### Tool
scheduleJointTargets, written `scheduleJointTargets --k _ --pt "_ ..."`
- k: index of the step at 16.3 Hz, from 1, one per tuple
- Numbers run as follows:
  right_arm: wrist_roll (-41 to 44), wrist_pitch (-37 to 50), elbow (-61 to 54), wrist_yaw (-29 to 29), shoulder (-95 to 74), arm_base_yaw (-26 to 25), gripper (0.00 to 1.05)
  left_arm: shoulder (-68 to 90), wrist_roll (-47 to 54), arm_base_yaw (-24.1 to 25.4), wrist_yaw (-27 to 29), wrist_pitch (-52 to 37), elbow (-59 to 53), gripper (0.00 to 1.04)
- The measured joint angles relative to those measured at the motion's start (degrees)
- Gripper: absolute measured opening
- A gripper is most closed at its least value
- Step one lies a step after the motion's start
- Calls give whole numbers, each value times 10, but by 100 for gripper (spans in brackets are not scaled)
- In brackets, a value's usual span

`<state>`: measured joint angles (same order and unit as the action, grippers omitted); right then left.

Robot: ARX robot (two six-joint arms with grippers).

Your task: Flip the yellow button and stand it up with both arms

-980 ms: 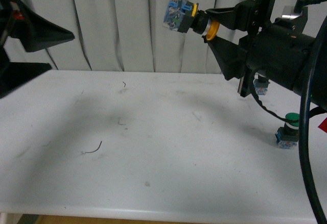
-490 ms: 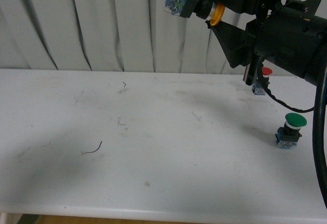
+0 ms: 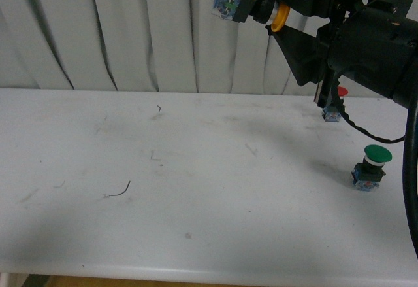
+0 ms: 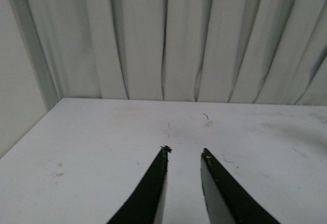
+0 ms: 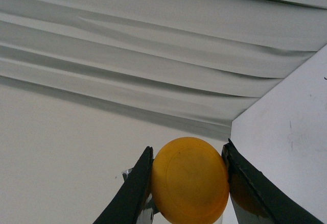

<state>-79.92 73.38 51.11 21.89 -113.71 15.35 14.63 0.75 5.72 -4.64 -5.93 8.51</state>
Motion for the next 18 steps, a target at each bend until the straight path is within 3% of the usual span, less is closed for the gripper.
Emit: scheduleJointTargets --k 1,2,5,18 --pt "1 1 0 0 1 0 35 -11 -4 -47 37 0 -8 13" --pt "7 1 0 1 2 0 35 -20 -6 -63 36 0 -17 1" --pt "11 0 2 -2 2 -2 35 -105 -6 -56 46 71 -42 2" --pt "20 2 9 -6 -6 4 35 -142 -7 -58 47 62 -80 2"
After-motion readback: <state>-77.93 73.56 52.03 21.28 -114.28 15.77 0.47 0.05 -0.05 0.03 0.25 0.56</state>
